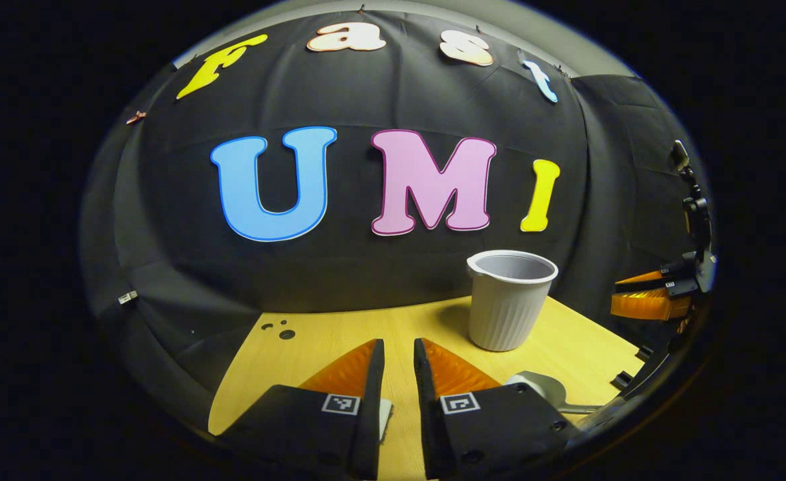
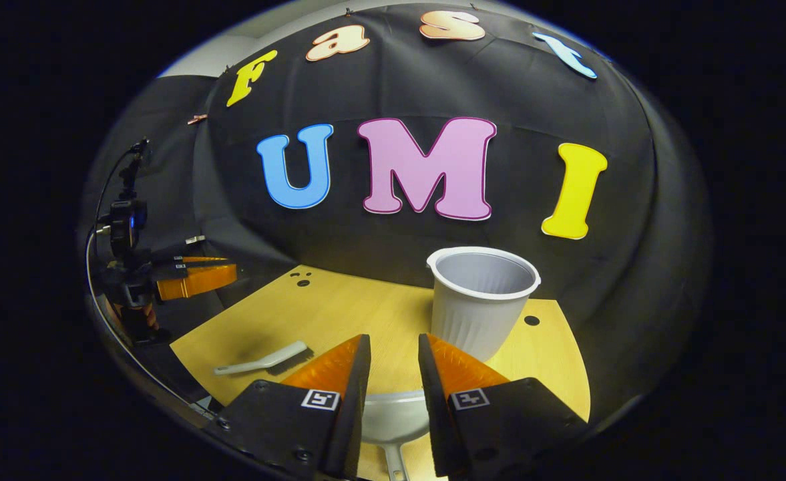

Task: Pick up the small broom and dustpan from the desktop, sweep the trash into the dustpan with the broom, and then empty the trash into the garbage bin.

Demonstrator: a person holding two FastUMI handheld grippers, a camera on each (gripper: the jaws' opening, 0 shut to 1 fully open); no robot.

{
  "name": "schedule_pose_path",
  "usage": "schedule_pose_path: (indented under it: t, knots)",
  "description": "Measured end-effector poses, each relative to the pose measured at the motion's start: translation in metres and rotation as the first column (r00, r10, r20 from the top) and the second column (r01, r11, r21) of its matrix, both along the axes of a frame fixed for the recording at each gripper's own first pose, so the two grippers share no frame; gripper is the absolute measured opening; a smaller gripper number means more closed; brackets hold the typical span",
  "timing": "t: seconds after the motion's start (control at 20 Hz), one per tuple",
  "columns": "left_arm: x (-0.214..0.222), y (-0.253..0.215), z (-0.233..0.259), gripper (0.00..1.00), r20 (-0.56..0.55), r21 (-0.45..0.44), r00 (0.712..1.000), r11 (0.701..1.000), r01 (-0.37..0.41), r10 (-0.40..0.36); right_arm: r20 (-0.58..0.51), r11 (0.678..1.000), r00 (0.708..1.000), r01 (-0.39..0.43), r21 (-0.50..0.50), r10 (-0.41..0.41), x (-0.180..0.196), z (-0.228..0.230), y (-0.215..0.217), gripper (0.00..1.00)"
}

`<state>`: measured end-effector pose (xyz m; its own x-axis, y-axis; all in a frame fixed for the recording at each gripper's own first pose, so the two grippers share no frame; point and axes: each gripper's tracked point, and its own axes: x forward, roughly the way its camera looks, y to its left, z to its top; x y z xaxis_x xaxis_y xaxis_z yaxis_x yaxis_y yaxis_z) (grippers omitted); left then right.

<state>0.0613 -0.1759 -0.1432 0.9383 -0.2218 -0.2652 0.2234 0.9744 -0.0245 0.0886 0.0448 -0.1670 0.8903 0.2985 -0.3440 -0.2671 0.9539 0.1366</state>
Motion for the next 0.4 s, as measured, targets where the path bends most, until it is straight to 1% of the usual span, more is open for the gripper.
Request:
schedule_pose_path:
  t: [0.15,0.4]
  knots:
    - [-0.002,0.002,-0.002,0.29,-0.013,-0.015,1.0,1.0,0.006,-0.006,0.001,1.0,1.0,0.014,-0.002,-0.014,-0.003,0.002,0.004,0.46]
    - [-0.004,0.014,-0.007,0.29,-0.018,-0.015,1.0,1.0,0.019,-0.02,0.001,0.998,0.999,0.044,-0.034,-0.044,-0.006,0.005,0.005,0.45]
